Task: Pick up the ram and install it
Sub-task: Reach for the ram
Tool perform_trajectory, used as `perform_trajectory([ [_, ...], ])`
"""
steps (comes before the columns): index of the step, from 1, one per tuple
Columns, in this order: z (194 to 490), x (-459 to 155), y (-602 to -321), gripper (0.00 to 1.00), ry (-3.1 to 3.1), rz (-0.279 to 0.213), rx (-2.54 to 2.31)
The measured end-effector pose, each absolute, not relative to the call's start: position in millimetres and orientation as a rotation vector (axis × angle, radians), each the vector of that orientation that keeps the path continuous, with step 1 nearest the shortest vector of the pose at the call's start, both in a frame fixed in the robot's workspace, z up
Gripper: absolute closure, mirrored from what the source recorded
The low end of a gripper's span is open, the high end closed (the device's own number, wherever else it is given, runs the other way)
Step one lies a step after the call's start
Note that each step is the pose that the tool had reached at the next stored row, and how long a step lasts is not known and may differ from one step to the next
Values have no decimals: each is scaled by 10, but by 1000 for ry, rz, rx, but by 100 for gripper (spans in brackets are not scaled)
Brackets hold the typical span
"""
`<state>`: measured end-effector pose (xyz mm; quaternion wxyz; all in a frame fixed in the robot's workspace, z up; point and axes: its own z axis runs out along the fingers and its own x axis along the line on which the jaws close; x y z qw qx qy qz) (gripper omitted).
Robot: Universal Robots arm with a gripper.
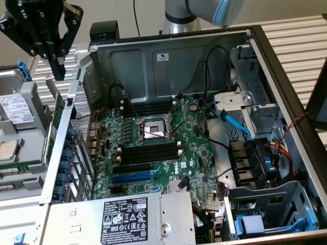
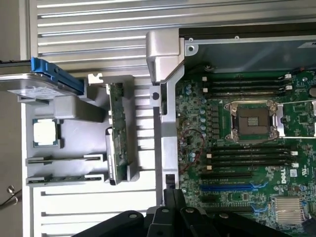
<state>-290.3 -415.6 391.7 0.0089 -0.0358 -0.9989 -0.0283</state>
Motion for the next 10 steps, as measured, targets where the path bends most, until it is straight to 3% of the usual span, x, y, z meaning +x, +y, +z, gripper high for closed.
perform_trajectory([
  [10,3897,-3358,-4182,89,-3117,-88,-112],
])
